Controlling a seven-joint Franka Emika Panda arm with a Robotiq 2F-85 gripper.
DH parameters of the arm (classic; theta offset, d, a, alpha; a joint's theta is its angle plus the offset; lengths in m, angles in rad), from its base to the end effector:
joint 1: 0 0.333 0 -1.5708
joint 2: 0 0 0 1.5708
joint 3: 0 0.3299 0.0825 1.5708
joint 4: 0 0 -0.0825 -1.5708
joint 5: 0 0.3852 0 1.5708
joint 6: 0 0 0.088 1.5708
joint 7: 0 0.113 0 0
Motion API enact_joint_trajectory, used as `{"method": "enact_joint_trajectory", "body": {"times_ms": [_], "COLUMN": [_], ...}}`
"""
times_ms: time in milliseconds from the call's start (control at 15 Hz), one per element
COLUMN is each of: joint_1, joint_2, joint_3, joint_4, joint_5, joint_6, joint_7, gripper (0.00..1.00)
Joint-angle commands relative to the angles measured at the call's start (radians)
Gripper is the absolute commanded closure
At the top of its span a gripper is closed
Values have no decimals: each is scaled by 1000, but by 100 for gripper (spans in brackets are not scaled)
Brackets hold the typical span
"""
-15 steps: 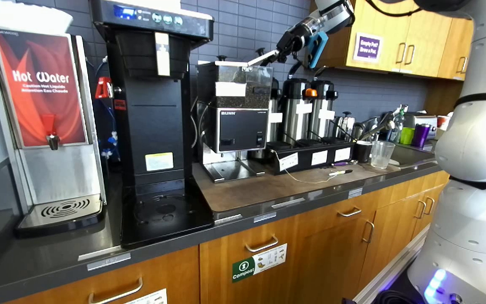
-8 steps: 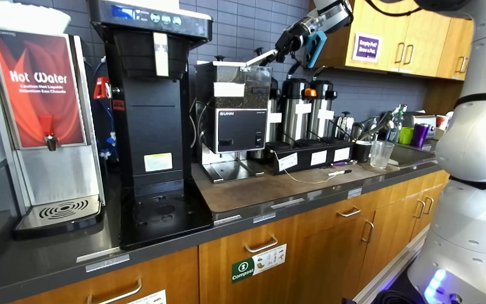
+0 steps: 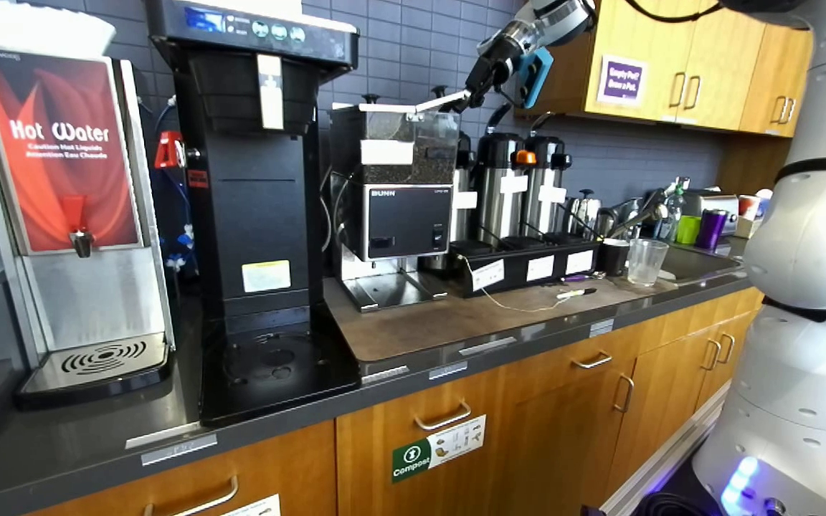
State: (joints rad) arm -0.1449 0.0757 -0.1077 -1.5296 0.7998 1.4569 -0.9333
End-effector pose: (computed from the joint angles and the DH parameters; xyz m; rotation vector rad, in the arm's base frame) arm 0.5711 -0.0541 0.6367 -2.2253 -0.8302 -0.4097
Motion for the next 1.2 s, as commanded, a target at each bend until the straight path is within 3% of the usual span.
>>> {"method": "enact_joint_trajectory", "body": {"times_ms": [0,267,733,1133], "joint_1": [64,74,51,69], "joint_2": [-29,-35,-32,-36], "joint_3": [55,66,50,60], "joint_4": [-49,-46,-60,-76], "joint_5": [-35,-52,61,103], "joint_6": [59,28,-133,-194], "joint_7": [38,26,-3,-8], "gripper": [100,100,100,100]}}
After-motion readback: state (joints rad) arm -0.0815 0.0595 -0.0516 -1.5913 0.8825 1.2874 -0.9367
